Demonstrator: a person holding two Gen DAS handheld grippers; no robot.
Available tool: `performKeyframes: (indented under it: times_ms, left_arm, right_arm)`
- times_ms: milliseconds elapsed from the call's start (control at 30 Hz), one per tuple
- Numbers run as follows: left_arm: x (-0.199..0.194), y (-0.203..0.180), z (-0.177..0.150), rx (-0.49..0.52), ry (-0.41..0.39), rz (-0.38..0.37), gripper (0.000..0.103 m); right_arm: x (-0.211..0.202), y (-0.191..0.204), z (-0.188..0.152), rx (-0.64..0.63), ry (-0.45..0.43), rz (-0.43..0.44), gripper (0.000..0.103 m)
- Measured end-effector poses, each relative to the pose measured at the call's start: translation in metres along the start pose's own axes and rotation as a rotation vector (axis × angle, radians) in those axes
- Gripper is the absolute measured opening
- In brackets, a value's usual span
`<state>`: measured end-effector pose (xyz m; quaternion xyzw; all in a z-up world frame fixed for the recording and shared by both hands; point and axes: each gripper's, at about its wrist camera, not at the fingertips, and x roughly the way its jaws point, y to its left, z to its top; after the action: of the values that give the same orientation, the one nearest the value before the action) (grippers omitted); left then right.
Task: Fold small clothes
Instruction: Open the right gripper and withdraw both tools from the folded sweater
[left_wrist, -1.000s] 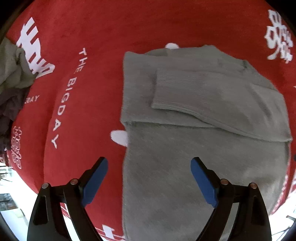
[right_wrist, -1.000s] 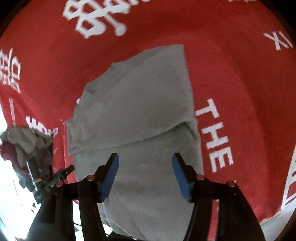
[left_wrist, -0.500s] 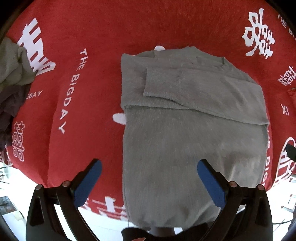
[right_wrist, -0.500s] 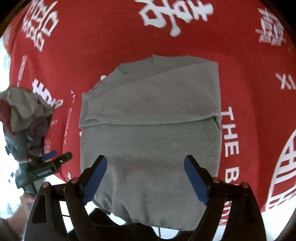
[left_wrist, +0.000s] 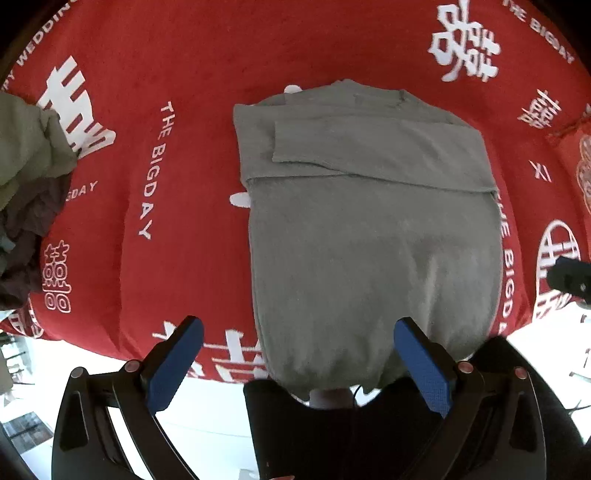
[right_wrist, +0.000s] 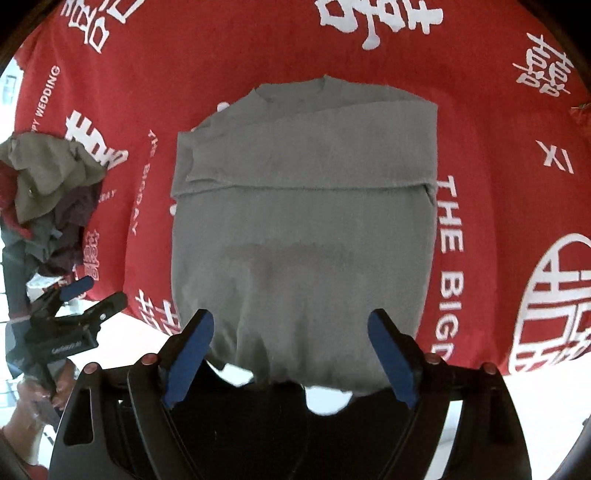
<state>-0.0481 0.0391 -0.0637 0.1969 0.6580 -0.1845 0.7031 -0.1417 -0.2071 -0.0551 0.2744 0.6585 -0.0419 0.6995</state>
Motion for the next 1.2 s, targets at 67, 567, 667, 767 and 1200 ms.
performKeyframes:
  times_ms: [67, 567, 667, 767, 1200]
  left_arm:
    - [-0.007, 0.0, -0.006, 0.011, -0.004, 0.004, 0.103]
    - [-0.025, 0.049, -0.014, -0.021, -0.084, -0.04, 0.103]
    - [-0.021, 0.057, -0.017, -0.011, -0.073, -0.054, 0.103]
    - [-0.02, 0.062, -0.02, 0.0, -0.073, -0.045, 0.103]
    - [-0.039, 0.032, -0.059, -0.156, -0.139, 0.027, 0.103]
  right_arm:
    - [-0.003, 0.002, -0.002, 0.003, 0.033, -0.027, 0.088]
    - [-0.024, 0.034, -0.001, 0.018, -0.016, -0.081, 0.088]
    - [-0.021, 0.045, -0.005, 0.035, -0.028, -0.101, 0.088]
    - [-0.017, 0.053, -0.011, 0.06, -0.037, -0.1, 0.088]
    - [-0.041, 0.031, -0.034, -0.014, -0.094, -0.071, 0.088]
